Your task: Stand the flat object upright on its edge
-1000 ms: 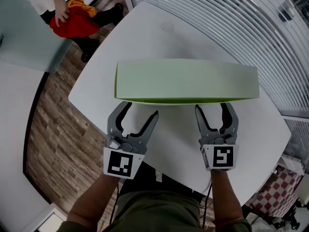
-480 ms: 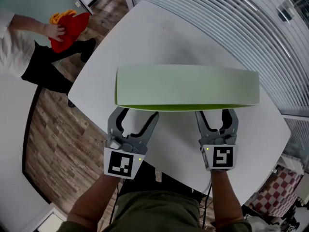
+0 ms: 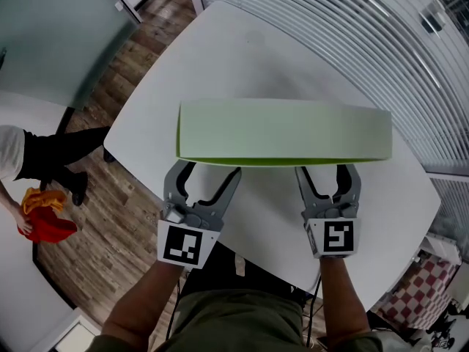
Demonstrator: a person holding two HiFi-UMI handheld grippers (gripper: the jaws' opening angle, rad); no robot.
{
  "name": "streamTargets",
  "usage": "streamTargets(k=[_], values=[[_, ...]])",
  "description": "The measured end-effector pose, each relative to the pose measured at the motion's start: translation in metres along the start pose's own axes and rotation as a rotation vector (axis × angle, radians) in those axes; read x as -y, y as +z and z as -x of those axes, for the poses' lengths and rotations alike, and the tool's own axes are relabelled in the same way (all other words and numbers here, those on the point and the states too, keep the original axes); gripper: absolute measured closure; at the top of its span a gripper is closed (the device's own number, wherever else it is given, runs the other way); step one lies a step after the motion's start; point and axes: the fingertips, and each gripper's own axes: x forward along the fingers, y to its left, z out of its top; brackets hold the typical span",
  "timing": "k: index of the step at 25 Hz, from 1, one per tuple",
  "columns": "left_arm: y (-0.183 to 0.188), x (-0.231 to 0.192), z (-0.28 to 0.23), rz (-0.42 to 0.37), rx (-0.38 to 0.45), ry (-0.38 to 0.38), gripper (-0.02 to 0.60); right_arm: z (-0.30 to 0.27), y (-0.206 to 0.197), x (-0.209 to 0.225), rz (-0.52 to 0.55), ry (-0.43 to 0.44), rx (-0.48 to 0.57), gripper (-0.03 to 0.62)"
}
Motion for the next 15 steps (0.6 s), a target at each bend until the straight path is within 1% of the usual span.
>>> streamTargets(k=[4, 15], values=[[0.0005, -0.0013, 0.0007, 0.026, 0.009, 0.000, 0.296, 0.0018, -0.0025, 0.0010, -0.018, 0.008, -0.003, 0.270], [-0.0018, -0.0049, 0.0052, 0.042, 0.006, 0.009, 0.296, 0.0073, -0.0045, 0.0047, -0.054, 0.007, 0.002, 0.270]])
